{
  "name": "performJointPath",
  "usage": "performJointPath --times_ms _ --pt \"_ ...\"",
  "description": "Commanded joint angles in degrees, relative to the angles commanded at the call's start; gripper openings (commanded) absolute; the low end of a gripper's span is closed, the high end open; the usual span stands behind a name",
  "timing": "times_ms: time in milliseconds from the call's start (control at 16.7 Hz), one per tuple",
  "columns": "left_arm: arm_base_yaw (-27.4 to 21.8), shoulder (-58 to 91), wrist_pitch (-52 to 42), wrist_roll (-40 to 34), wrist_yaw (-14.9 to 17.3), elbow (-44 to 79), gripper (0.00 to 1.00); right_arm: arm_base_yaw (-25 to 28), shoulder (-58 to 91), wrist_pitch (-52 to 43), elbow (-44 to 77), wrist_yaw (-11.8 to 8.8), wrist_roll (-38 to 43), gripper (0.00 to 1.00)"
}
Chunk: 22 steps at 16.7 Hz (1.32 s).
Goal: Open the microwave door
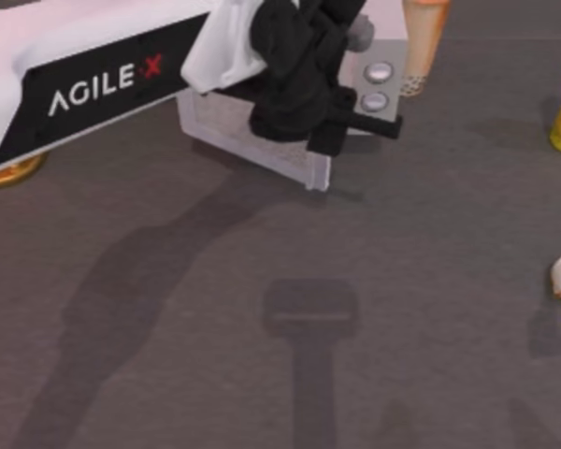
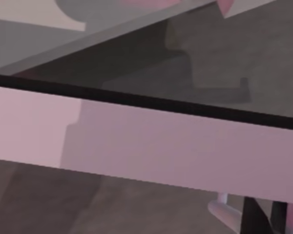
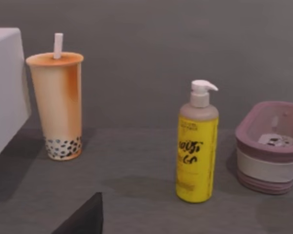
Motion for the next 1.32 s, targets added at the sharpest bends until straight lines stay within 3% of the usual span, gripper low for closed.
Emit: performJointPath --times_ms 420,1320 --pt "1.8 -5.0 2.9 6.8 3.3 -6.9 0.0 0.0 0.0 0.0 0.0 0.0 0.0 1.0" --pt "1.8 -5.1 2.9 6.9 3.4 -7.0 0.0 0.0 0.0 0.0 0.0 0.0 0.0 1.0"
